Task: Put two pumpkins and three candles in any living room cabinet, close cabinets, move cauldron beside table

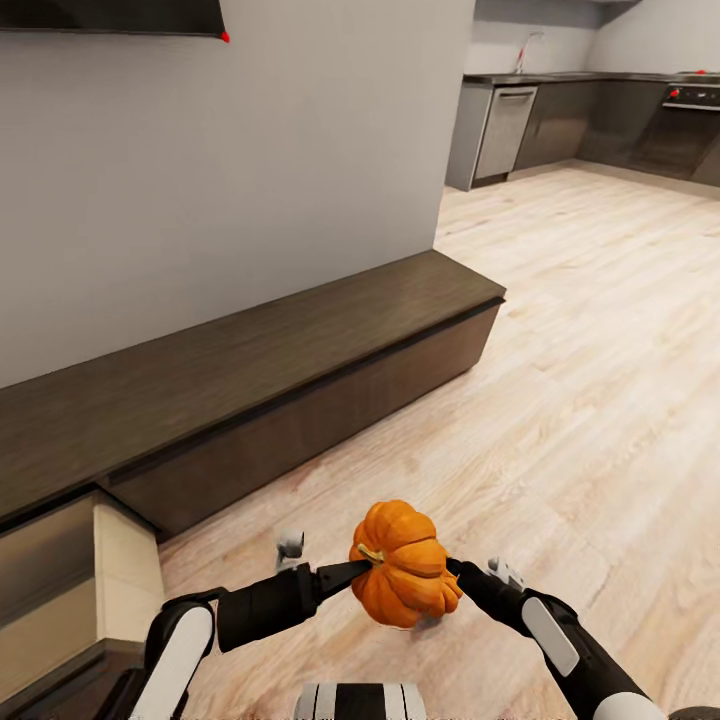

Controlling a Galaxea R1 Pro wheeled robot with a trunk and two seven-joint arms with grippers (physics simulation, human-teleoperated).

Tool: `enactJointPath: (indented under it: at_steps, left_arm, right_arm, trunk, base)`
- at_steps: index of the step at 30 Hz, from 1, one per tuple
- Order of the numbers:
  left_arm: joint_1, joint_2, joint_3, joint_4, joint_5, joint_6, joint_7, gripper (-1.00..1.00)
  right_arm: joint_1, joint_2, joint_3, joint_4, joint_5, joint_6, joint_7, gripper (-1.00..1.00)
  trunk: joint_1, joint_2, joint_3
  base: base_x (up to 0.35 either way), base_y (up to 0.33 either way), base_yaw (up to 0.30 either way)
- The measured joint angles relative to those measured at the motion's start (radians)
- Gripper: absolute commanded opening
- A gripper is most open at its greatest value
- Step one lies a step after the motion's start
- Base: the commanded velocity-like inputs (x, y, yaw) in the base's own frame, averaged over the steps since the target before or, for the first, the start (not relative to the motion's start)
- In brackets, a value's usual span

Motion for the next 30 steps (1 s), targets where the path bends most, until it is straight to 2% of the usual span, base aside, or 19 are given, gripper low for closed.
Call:
enactJointPath:
  at_steps: [2, 6, 14, 18, 24, 30]
  left_arm:
    - [-0.022, -0.023, -0.002, 0.002, 0.009, 0.002, 0.031, -1.00]
    - [-0.064, -0.043, -0.002, 0.007, 0.012, 0.003, 0.055, -1.00]
    - [-0.094, -0.048, 0.002, 0.009, 0.009, 0.000, 0.064, -1.00]
    - [-0.096, -0.060, 0.003, 0.012, 0.006, -0.003, 0.069, -1.00]
    - [-0.107, -0.079, 0.004, 0.012, 0.006, -0.004, 0.130, -1.00]
    - [-0.122, -0.083, 0.004, 0.012, 0.009, -0.003, 0.146, -1.00]
  right_arm:
    - [0.000, 0.000, 0.000, 0.000, 0.000, -0.001, -0.001, 1.00]
    - [0.000, 0.000, -0.001, 0.000, 0.000, -0.001, -0.001, 1.00]
    - [0.000, -0.001, -0.001, 0.000, -0.001, -0.003, -0.001, 1.00]
    - [0.000, -0.001, -0.001, 0.000, -0.001, -0.003, -0.001, 1.00]
    - [0.000, -0.001, -0.001, 0.001, -0.004, -0.004, -0.001, 1.00]
    - [0.000, -0.001, -0.001, 0.004, -0.004, -0.029, -0.002, 1.00]
  trunk:
    - [0.001, 0.000, -0.008]
    - [0.003, -0.001, -0.023]
    - [0.006, -0.003, -0.054]
    - [0.008, -0.004, -0.070]
    - [0.011, -0.006, -0.093]
    - [0.013, -0.007, -0.116]
  base:
    - [0.000, 0.000, 0.000]
    - [0.000, 0.000, 0.000]
    - [0.000, 0.000, 0.000]
    - [0.000, 0.000, 0.000]
    - [0.000, 0.000, 0.000]
    - [0.000, 0.000, 0.000]
